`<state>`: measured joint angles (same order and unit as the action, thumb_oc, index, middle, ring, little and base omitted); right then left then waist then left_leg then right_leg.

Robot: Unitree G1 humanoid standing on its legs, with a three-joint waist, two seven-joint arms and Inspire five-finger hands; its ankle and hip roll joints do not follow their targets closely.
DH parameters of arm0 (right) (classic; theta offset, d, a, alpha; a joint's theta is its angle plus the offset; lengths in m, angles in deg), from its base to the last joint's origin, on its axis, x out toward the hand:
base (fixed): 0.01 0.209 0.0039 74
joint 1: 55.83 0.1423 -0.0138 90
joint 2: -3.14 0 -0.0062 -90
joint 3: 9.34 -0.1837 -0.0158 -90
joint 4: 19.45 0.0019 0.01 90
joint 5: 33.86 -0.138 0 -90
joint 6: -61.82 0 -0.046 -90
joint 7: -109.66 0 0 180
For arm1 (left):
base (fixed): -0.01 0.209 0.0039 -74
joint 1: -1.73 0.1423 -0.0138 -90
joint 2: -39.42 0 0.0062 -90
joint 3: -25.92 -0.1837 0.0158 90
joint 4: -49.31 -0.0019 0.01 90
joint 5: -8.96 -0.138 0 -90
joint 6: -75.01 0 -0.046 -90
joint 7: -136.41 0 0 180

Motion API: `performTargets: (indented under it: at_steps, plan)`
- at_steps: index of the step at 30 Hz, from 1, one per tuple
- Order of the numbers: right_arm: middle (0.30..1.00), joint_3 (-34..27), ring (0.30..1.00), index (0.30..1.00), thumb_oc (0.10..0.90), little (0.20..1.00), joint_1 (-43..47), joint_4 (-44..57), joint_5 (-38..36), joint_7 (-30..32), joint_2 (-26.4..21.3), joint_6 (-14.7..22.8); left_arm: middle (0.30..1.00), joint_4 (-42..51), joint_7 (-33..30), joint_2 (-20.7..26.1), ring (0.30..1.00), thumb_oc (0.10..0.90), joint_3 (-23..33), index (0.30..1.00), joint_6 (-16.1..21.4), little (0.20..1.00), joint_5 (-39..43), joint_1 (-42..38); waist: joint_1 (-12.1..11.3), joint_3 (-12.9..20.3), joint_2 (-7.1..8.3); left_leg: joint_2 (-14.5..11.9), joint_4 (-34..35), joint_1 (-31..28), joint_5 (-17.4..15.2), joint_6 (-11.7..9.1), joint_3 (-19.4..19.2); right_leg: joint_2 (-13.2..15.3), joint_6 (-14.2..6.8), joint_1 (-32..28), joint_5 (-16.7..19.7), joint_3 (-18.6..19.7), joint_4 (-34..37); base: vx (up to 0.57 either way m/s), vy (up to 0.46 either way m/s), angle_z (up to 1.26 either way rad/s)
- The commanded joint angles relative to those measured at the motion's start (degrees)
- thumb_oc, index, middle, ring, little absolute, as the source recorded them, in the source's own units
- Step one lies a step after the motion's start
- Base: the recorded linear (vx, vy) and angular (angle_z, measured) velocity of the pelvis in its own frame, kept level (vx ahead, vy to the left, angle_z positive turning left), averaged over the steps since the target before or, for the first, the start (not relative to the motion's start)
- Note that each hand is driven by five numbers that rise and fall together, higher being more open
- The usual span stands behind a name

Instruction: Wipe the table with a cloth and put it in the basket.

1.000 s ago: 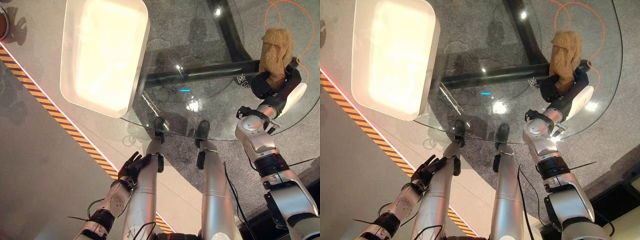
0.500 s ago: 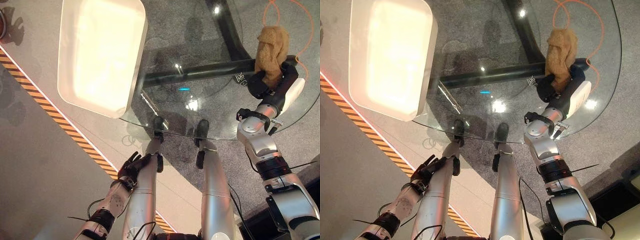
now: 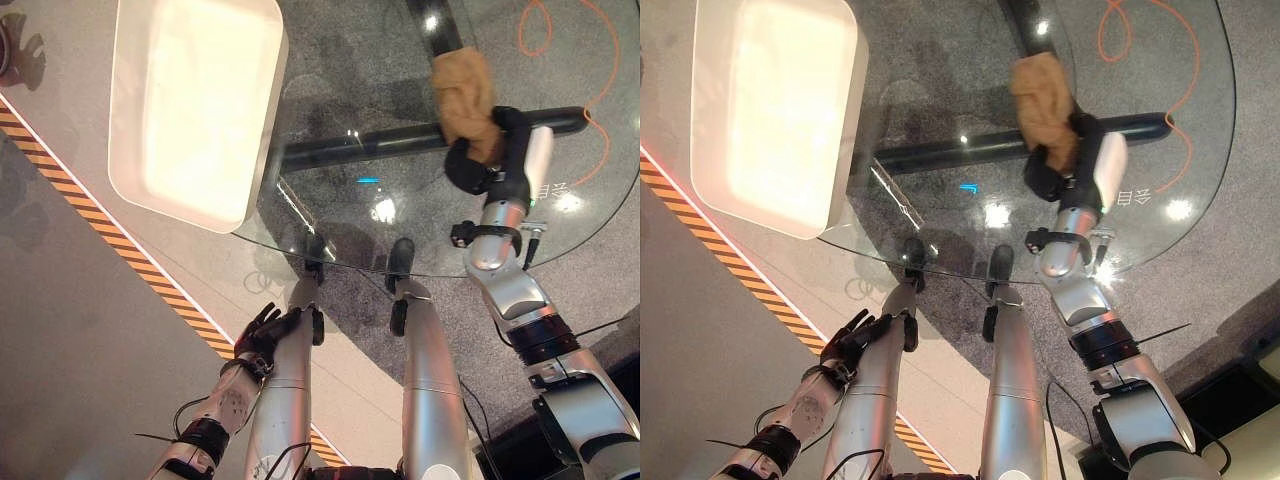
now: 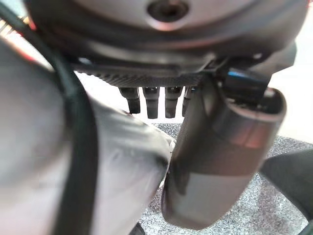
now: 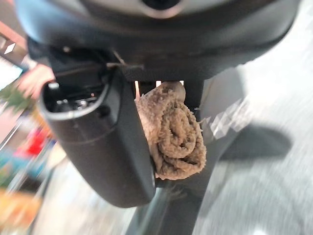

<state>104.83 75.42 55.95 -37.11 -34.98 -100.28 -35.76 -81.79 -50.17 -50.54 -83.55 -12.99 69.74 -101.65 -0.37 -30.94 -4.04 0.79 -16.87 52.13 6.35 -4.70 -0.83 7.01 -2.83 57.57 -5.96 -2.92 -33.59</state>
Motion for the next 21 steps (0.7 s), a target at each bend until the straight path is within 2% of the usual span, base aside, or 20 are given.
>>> performTargets:
  at_steps: [1,10,21]
  plan:
    - [0.300,8.17,0.300,0.300,0.100,0.200,-0.31,6.25,2.47,-7.66,2.43,0.95,0.900,1.24,1.02,-3.03,0.900,0.800,-2.87,0.900,-0.75,0.900,-0.65,3.86,-1.21,1.15,-2.25,4.02,-8.56,3.32,-7.47,2.31,-2.48,-0.97,-2.11,-0.17,8.48,-2.79,11.46,0.00,0.017,0.03]
    - [0.300,13.09,0.300,0.300,0.100,0.200,2.98,5.98,0.51,-14.45,2.15,0.15,0.900,0.09,1.17,-3.02,0.900,0.800,-2.96,0.900,-1.49,0.900,-0.34,2.25,-1.86,1.15,-2.20,4.06,-8.85,3.25,-7.47,2.42,-2.56,-0.73,-2.22,-0.20,8.35,-3.38,11.05,0.00,0.005,0.02]
    - [0.300,19.04,0.300,0.300,0.100,0.200,6.23,7.24,-2.37,-31.16,-0.90,-1.30,0.900,-1.46,2.17,-2.29,0.900,0.800,-2.74,0.900,-1.60,0.900,0.20,1.66,-2.39,1.15,-2.15,3.86,-8.98,3.11,-7.32,2.25,-2.88,-0.28,-2.36,-0.25,8.23,-4.01,10.73,0.00,-0.001,0.00]
